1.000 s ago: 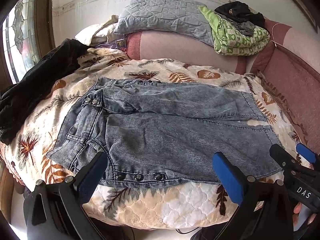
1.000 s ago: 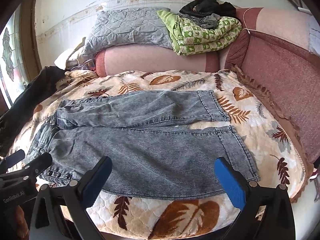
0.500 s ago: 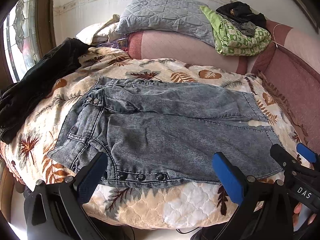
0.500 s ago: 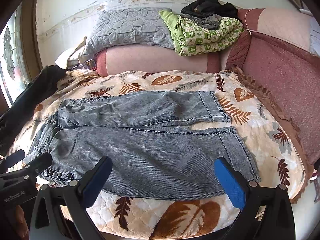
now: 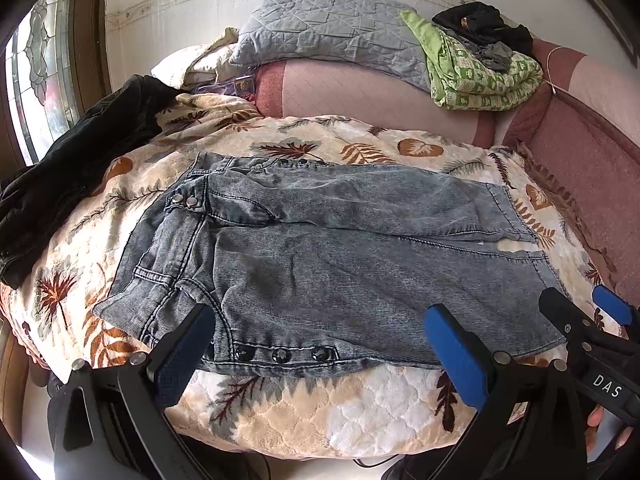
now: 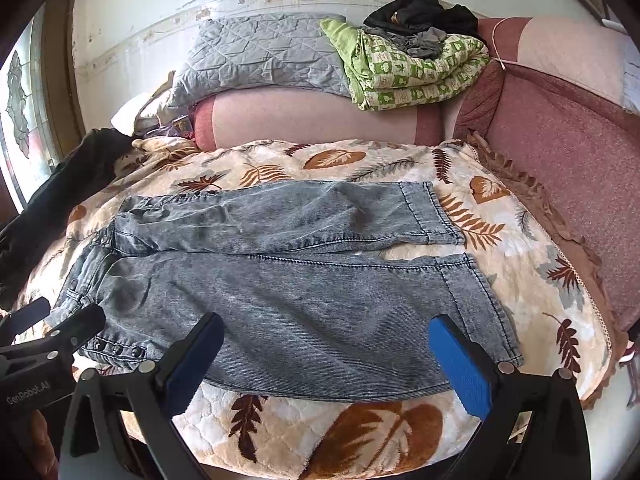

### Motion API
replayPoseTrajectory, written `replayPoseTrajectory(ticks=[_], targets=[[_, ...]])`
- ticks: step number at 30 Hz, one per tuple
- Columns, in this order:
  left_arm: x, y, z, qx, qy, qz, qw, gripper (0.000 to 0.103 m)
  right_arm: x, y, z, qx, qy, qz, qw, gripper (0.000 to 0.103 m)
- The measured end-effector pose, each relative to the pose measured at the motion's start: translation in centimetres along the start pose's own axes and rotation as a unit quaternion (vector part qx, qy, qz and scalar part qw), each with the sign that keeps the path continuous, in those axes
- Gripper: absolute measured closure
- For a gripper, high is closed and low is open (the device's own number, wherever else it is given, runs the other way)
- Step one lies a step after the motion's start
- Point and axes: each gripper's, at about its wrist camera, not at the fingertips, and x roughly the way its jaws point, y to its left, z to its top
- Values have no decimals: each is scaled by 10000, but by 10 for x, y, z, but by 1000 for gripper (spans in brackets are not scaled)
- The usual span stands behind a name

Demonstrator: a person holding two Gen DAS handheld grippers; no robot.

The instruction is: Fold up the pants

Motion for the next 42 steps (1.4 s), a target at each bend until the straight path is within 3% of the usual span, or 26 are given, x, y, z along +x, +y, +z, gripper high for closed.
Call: replayPoseTrajectory(ticks=[14,18,22,24,27,33,36,38,42], targets=[[1,0,-2,5,8,-3,10000,0,1,0,-1,-9,2,-5,10000,0],[3,5,1,-68,76,-158,9998,0,3,-2,1,-16,35,56,10000,0],[20,40,16,-523,368,-583,9962,0,19,-30,14,351,401,630,9966,0],[33,69,29,-877,468,-608,9932,0,31,-60,26,741,564,940,9912,0],[54,109,55,-1100,314,-290,9930,0,59,-114,54,1288,714,1060,9834,0],[122,168,104,-1400,599,268,9880,0,155,-193,120,1838,1358,1015,9682,1],[153,183,120,-1540,858,124,9843,0,201,-207,149,1830,1602,1046,9643,12],[167,187,130,-1616,914,-47,9826,0,231,-211,163,1769,1752,968,9637,25],[190,193,152,-1669,893,-237,9816,0,283,-214,182,1698,1997,822,9615,32]])
